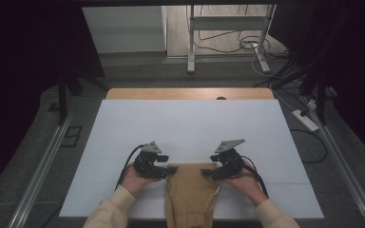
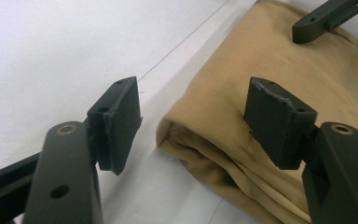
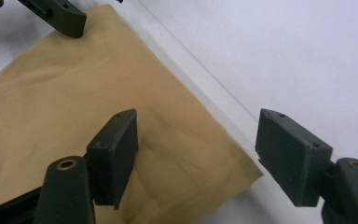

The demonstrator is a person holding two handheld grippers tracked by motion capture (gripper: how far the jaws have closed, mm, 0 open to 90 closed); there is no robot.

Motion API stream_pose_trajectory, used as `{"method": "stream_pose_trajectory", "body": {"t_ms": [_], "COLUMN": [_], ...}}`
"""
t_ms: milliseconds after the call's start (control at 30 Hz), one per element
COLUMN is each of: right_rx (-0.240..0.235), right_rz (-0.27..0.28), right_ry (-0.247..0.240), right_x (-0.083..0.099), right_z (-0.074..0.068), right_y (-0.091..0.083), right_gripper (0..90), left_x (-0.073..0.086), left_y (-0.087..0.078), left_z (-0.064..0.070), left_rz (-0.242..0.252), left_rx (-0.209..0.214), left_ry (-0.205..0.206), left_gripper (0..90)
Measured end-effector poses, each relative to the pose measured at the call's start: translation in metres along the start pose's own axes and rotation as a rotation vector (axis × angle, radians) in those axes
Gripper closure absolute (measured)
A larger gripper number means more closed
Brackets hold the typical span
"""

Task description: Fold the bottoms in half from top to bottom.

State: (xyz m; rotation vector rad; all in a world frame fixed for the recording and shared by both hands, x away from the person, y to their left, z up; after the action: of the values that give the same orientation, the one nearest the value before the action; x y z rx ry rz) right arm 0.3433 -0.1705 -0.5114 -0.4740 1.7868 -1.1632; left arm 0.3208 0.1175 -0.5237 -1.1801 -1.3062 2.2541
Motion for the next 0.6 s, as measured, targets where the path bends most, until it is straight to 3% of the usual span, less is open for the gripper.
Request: {"method": "stream_pose_trajectory", "body": {"t_ms": [467, 600], "right_rx": [-0.050, -0.046], "right_rz": [-0.092, -0.094], "right_ry": [0.019, 0.017], "right_x": [0.004, 0.004], "right_z": [0.002, 0.001], "right_y": [0.014, 0.015], "right_gripper": [23.0, 22.6], "left_x": [0.000, 0.001], "left_y": [0.011, 0.015], "left_z": [-0.004, -0.006], "left_rz": [-0.069, -0.088], "left_rx": [0.011, 0.039], "left_ry": [-0.008, -0.025], "left_gripper": [29.9, 29.1]}}
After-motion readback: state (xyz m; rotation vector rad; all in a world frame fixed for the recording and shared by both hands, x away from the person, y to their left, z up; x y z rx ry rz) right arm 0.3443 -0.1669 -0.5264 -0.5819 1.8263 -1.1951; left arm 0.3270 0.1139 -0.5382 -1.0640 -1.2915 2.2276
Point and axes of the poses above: each handheld gripper's, and its own axes: y roughly forward along the jaws, x roughly out of its underside, z roughly to its right, the point moved 1 cm from there along y, roughly forward along the jaws, and after that the axes turned 14 degrees about -z, right-handed, at the moved point
